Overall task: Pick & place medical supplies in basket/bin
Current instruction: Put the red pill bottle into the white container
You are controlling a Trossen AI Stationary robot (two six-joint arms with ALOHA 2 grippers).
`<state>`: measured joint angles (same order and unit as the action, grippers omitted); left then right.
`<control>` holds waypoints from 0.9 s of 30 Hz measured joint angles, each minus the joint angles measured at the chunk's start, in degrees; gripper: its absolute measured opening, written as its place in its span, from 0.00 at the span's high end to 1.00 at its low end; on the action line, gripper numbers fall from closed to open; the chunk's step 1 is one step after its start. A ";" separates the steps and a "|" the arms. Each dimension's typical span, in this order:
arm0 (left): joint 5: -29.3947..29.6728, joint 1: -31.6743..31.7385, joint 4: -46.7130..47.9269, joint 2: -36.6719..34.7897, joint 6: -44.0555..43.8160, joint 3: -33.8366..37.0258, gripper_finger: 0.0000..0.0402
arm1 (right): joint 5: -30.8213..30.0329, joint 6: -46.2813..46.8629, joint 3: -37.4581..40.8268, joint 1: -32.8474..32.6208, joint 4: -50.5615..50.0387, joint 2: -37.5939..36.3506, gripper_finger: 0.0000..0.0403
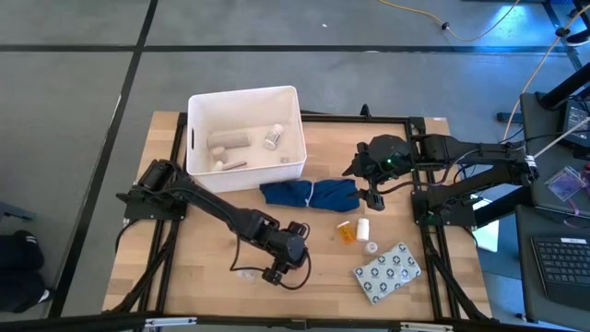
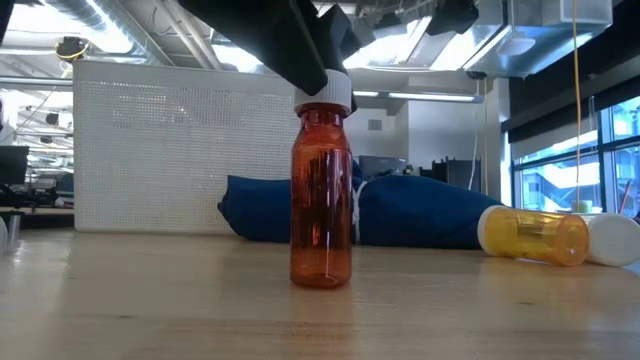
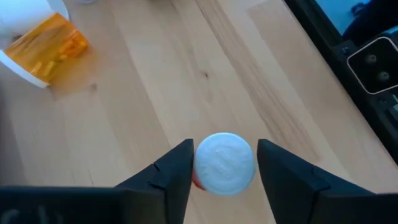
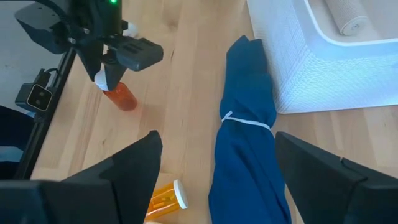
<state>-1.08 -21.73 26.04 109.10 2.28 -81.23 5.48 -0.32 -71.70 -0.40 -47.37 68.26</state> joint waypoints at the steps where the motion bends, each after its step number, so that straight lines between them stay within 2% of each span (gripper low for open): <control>1: 0.01 0.08 0.03 0.00 -0.07 0.00 0.60 | 0.00 0.02 0.00 0.02 0.00 -0.01 0.23; 6: 0.02 0.12 0.09 -0.30 -0.11 0.00 0.69 | 0.00 0.00 0.00 0.02 -0.05 -0.01 0.23; 11: 0.48 0.69 1.77 -3.19 -1.33 -2.52 0.69 | 0.00 -0.08 0.00 0.02 -0.34 -0.01 0.23; 17: 6.16 3.85 2.88 -9.97 -7.50 -9.34 0.69 | 0.02 -0.17 0.00 0.00 -0.33 -0.01 0.23; 19: 9.77 5.03 2.23 -12.76 -7.68 -11.88 0.69 | 0.02 -0.17 0.00 0.00 -0.33 -0.01 0.23; 24: 26.22 7.73 2.58 -19.22 -7.75 -17.73 0.66 | 0.02 -0.19 0.00 0.00 -0.35 0.00 0.23; 27: 33.33 10.17 5.11 -22.54 -9.37 -20.59 0.66 | 0.04 -0.11 0.00 0.00 -0.46 -0.01 0.23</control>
<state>32.25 -11.56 31.15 86.56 -7.10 -101.82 5.52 -0.43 -71.70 -0.40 -47.83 68.25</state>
